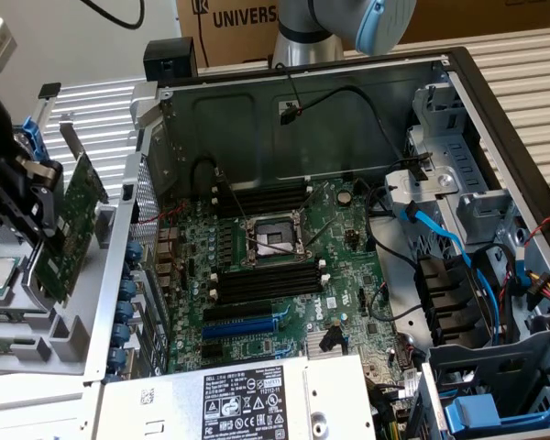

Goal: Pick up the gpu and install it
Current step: 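Reach for the gpu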

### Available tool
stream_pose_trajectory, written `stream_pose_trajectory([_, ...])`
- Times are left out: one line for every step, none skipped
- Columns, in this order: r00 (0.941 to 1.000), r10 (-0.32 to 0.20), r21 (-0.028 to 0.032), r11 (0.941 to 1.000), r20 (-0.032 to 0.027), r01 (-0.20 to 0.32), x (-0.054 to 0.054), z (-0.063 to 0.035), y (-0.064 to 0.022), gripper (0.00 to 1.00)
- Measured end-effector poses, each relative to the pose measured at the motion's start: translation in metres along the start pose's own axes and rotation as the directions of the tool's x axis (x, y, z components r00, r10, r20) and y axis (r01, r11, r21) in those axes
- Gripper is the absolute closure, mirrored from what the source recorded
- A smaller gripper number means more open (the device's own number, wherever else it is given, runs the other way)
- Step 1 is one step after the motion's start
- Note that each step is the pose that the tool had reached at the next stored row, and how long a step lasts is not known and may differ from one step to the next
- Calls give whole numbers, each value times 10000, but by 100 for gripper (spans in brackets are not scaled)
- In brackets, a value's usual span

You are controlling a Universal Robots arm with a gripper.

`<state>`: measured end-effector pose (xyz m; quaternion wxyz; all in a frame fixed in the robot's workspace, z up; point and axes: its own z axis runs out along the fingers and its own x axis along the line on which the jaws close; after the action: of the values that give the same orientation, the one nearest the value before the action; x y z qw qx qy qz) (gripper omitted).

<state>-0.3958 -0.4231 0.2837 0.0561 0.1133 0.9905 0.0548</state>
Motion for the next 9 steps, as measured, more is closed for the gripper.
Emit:
stream_pose_trajectory([10000,0,-1,10000,1,0,-3,-39,5,73])
stream_pose_trajectory([10000,0,0,10000,0,0,-7,-82,10,73])
stream_pose_trajectory([10000,0,0,10000,1,0,-12,-129,16,73])
stream_pose_trajectory([10000,0,-1,10000,1,0,-16,-173,21,73])
stream_pose_trajectory([10000,1,1,10000,-1,-1,-20,-218,27,73])
stream_pose_trajectory([10000,0,0,10000,0,0,-25,-264,32,73])
stream_pose_trajectory([10000,1,0,10000,1,-1,-29,-309,38,73])
stream_pose_trajectory([10000,1,1,10000,-1,-1,-34,-353,43,73])
stream_pose_trajectory([10000,2,1,10000,-3,-2,-38,-398,49,73])
